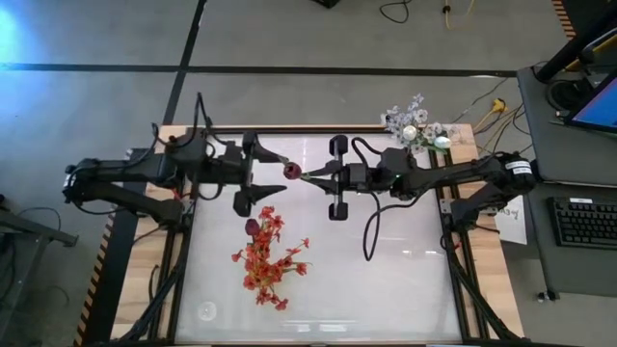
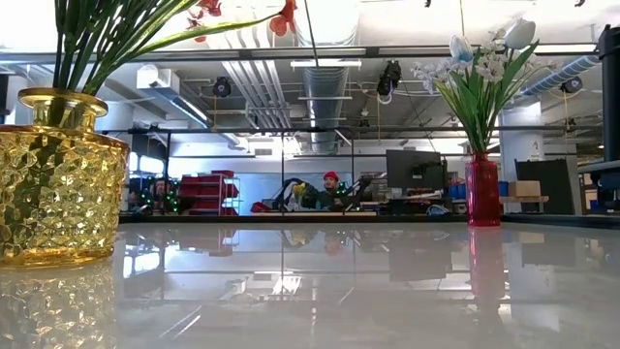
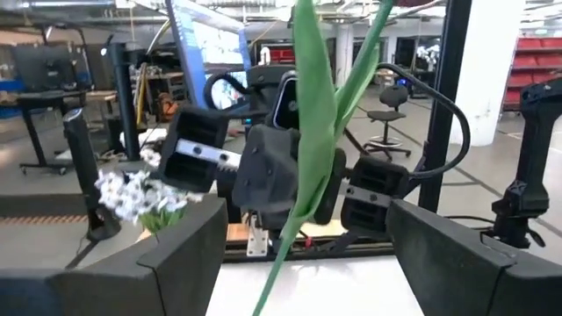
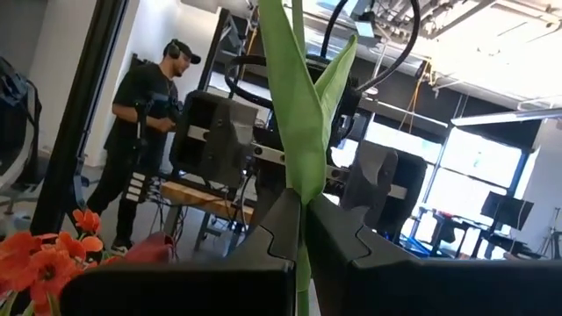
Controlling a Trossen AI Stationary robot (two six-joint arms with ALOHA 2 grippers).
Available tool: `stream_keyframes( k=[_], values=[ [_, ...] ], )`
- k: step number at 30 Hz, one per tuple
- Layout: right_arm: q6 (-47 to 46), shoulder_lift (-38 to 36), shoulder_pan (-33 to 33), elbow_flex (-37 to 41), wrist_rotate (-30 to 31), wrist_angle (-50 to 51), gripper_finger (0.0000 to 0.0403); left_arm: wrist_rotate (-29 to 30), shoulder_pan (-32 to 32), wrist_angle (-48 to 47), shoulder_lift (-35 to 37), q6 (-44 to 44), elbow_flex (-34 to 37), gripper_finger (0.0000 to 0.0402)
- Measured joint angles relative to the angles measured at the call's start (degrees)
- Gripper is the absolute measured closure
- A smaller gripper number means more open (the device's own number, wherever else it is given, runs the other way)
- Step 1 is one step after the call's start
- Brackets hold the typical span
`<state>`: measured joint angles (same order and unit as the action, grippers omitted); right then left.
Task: Sort flowers into vase by color
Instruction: Put the red tulip into the red vase
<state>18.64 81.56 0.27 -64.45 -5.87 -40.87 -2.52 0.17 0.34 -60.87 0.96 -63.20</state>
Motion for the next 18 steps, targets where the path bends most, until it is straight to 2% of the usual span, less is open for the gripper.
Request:
stream_keyframes(
  k=[11, 15, 18],
  values=[
    [0.02, 0.00, 0.00, 0.00, 0.00, 0.00, 0.0394, 0.59, -0.90, 6.16, -6.34, 1.56, -2.80, 0.0115],
    [0.02, 0.00, 0.00, 0.00, 0.01, 0.05, 0.0394, 2.05, -0.90, 8.36, -7.21, 1.56, -2.80, 0.0143],
    [0.02, 0.00, 0.00, 0.02, 0.01, 0.04, 0.0394, 3.17, -0.90, 8.75, -7.35, 1.46, -2.80, 0.0180]
  ],
)
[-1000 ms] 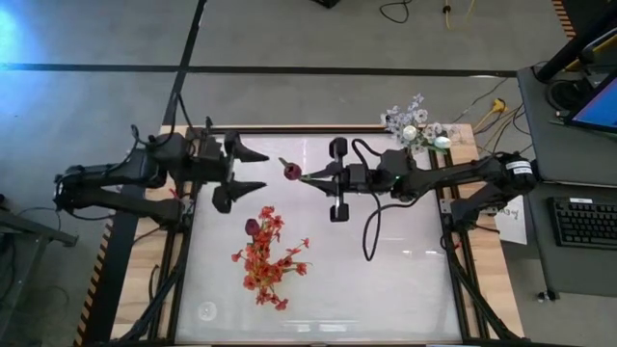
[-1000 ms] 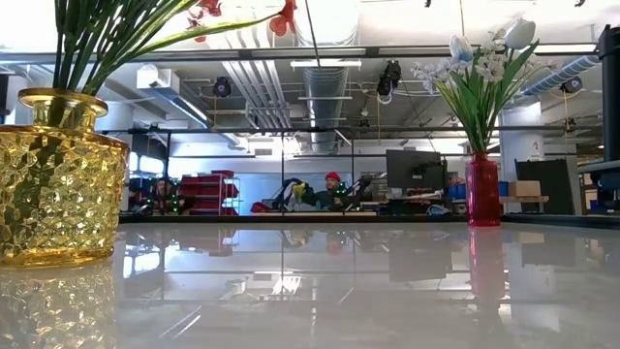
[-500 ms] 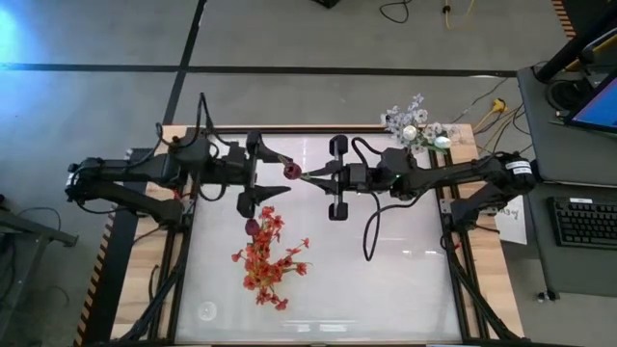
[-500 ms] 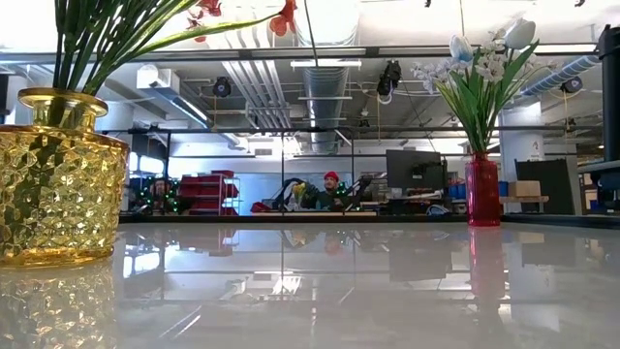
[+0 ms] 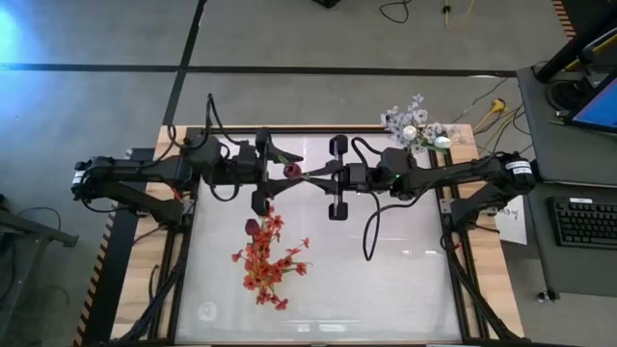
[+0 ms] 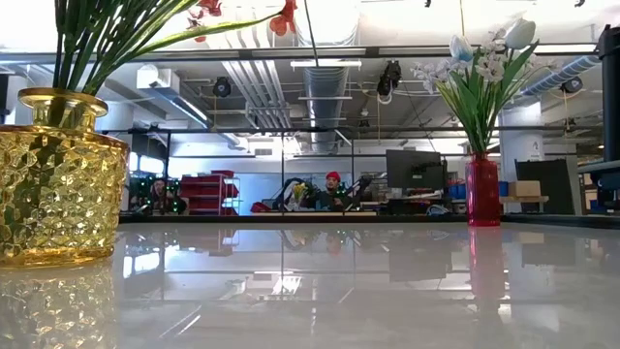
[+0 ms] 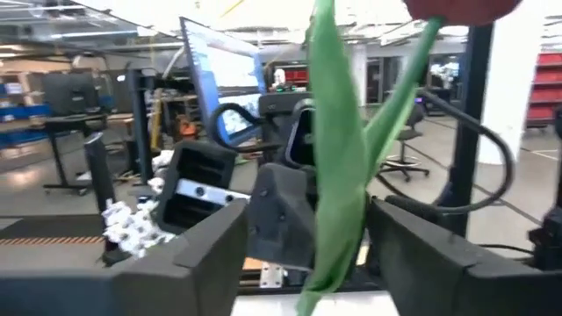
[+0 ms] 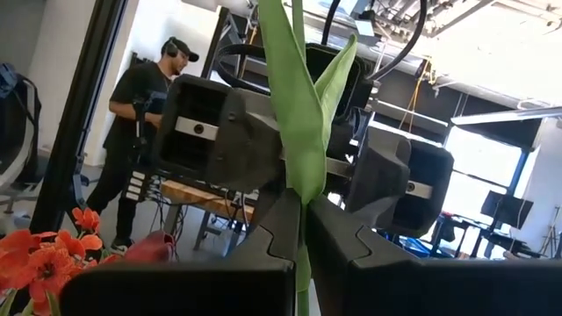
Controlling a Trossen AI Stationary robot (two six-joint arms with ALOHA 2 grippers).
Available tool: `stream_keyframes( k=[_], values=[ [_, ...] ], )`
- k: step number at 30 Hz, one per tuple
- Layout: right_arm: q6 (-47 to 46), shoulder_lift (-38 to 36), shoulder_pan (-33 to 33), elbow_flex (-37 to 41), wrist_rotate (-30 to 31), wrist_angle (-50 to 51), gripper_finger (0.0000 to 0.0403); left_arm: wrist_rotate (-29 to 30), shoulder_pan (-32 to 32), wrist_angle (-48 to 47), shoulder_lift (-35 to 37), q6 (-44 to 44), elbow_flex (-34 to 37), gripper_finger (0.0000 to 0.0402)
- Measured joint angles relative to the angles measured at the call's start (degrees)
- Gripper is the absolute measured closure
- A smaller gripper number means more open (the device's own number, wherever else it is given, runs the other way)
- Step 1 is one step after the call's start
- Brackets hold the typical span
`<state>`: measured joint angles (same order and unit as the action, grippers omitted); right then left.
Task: Sort flowers into vase by color
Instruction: Put the red tulip into the red vase
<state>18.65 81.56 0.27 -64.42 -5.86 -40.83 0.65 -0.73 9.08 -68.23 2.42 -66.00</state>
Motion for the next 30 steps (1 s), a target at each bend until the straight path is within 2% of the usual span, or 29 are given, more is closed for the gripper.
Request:
stream_keyframes(
  k=[7, 11, 13, 21, 30],
  values=[
    [-2.06, 0.00, 0.04, 0.00, 0.10, -0.12, 0.0382, 1.37, -0.04, -0.09, 0.00, -2.39, 0.00, 0.0299],
    [-2.90, 0.00, 0.02, 0.04, 0.27, -0.08, 0.0353, 1.33, -0.09, -0.09, 0.00, -3.40, 0.00, 0.0371],
    [-3.67, 0.00, 0.02, 0.04, 1.40, -0.08, 0.0332, 1.37, -0.09, -0.11, 0.00, -3.99, 0.00, 0.0393],
    [-5.20, -0.31, 0.02, 0.04, 1.88, 2.13, 0.0250, 1.37, -0.07, -2.29, 1.33, -5.76, -0.03, 0.0395],
    [-5.24, -2.16, 0.01, 0.04, 3.46, 8.68, 0.0208, 2.22, -2.20, -23.61, 5.95, -12.68, -9.84, 0.0401]
  ],
)
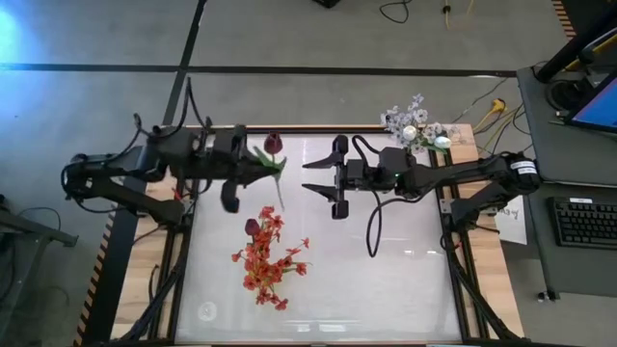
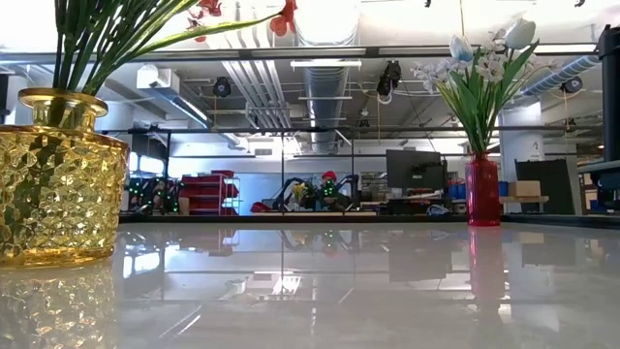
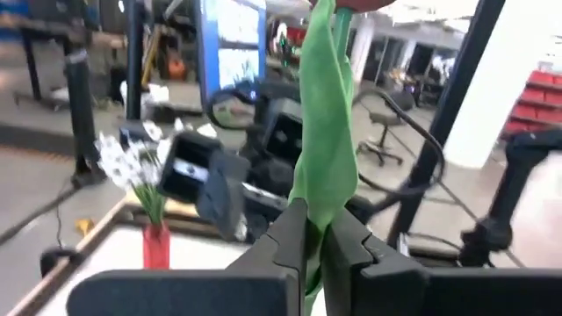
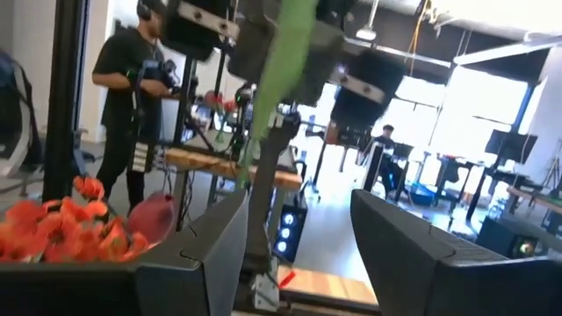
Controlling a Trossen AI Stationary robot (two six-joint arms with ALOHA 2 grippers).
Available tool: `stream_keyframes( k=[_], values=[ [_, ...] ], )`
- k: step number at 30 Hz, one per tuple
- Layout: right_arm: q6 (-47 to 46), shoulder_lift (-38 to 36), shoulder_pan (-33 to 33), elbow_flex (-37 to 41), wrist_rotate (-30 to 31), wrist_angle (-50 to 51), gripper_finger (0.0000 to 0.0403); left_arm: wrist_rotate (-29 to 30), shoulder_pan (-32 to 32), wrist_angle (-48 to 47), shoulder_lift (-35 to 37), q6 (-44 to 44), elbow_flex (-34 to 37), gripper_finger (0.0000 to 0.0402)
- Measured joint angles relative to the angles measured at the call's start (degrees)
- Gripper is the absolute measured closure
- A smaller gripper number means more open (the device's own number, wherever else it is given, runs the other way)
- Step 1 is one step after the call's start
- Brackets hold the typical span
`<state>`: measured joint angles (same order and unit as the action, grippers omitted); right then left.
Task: Sort flowers into vase by color
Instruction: Put the red tulip into the red vase
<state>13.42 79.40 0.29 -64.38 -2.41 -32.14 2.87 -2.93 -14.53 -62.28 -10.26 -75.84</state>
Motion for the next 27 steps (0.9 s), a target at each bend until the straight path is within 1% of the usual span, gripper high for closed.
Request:
stream_keyframes(
  k=[2, 3, 5, 7, 9, 13, 16, 18, 20, 22, 27],
  values=[
    [0.01, -0.36, -0.03, 0.00, -0.02, 1.80, 0.0207, 3.52, -2.80, -4.05, 0.47, -0.84, -1.73, 0.0401],
    [0.01, -0.53, -0.03, 0.00, -0.03, 2.64, 0.0207, 6.95, -4.69, -6.33, 0.78, -0.95, -2.79, 0.0401],
    [0.06, -0.77, -0.03, 0.02, -0.17, 4.46, 0.0208, 16.68, -8.92, -11.88, 1.57, -1.06, -5.36, 0.0401],
    [0.67, -0.95, -0.03, 0.02, -0.60, 6.29, 0.0209, 28.25, -14.49, -17.61, 2.11, -2.78, -7.88, 0.0401],
    [0.95, -0.96, -0.03, 0.10, -0.60, 7.38, 0.0209, 37.58, -20.71, -21.38, 2.09, -5.35, -9.17, 0.0401],
    [1.57, -0.96, -0.06, 0.82, -0.62, 8.02, 0.0209, 51.73, -33.31, -22.67, 0.68, -8.01, -9.50, 0.0401],
    [1.56, -0.96, -0.06, 1.49, -0.62, 7.98, 0.0209, 61.41, -41.24, -22.53, -0.55, -10.22, -9.48, 0.0401],
    [1.56, -0.96, -0.27, 1.73, -0.55, 8.00, 0.0209, 67.43, -45.61, -22.70, -1.39, -12.34, -9.52, 0.0402],
    [1.56, -0.96, -0.61, 1.79, -0.57, 7.95, 0.0209, 72.24, -49.39, -23.45, -2.32, -14.80, -9.52, 0.0402],
    [1.56, -0.96, -1.06, 1.79, -0.57, 7.87, 0.0209, 75.51, -52.35, -23.52, -2.84, -16.51, -9.50, 0.0402],
    [1.56, -0.96, -2.43, 1.79, -0.52, 7.85, 0.0209, 81.52, -58.60, -23.62, -3.07, -17.73, -9.52, 0.0402]
  ],
)
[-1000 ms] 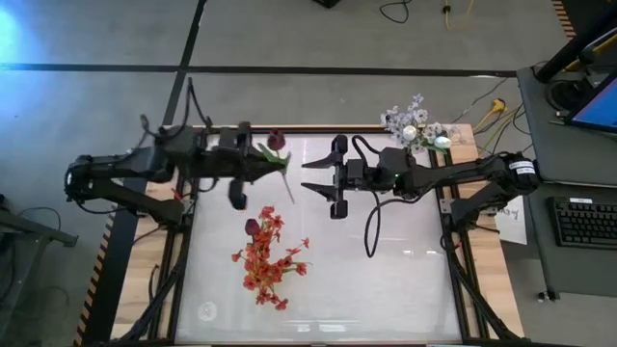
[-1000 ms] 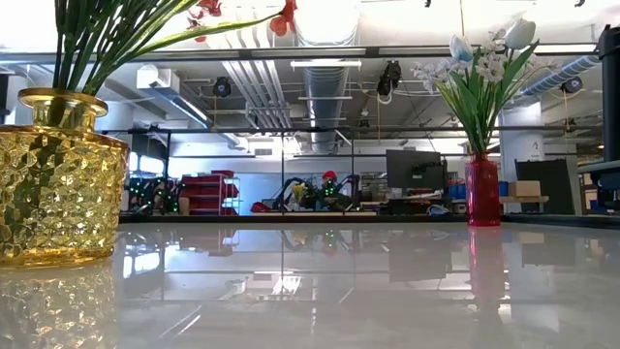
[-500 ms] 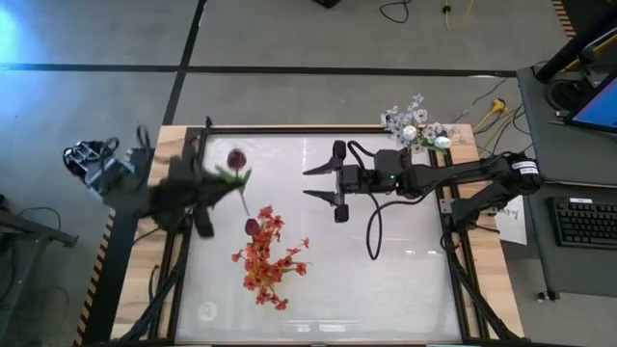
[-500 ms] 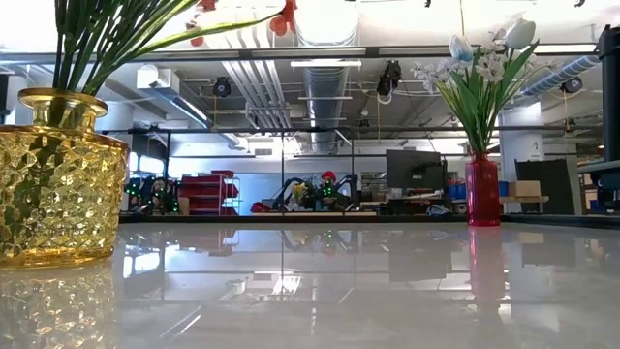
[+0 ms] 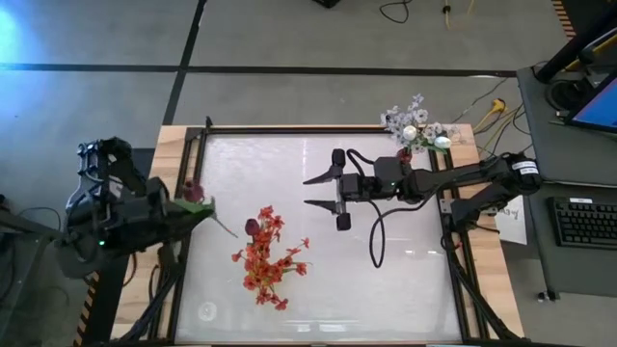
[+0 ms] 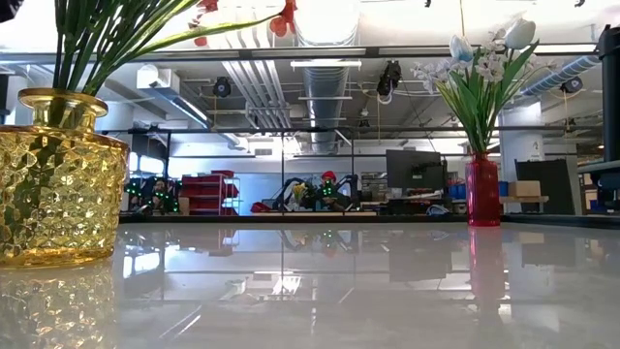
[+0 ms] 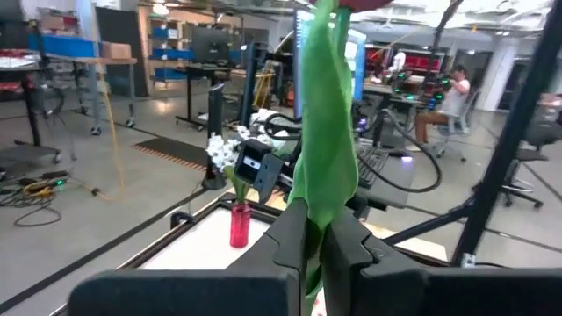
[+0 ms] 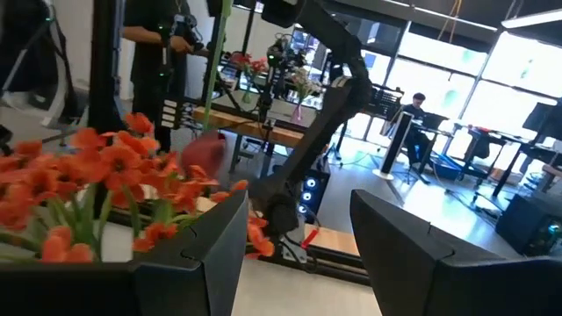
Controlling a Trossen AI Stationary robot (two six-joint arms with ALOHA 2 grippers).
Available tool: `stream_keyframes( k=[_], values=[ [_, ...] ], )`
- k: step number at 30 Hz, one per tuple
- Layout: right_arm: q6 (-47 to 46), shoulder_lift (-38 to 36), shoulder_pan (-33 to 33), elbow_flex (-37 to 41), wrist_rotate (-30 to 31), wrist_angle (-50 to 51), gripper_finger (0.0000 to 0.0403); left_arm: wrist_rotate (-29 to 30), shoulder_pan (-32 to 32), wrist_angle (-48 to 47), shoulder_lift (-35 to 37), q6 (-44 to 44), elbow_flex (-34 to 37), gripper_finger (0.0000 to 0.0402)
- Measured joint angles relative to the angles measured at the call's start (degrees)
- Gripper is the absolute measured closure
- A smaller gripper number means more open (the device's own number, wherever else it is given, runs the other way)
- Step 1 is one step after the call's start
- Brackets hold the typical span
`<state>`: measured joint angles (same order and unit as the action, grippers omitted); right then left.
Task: Sort flowers into vase by color
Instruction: Put the red tulip into the red vase
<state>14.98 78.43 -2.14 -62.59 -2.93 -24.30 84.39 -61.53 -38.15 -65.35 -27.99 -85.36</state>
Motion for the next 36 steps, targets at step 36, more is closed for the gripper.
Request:
stream_keyframes(
  k=[36],
  values=[
    [2.05, -2.58, -10.40, 0.04, 12.14, 5.63, 0.0209, 5.60, -4.13, -0.09, -4.89, -41.16, 26.15, 0.0401]
  ],
)
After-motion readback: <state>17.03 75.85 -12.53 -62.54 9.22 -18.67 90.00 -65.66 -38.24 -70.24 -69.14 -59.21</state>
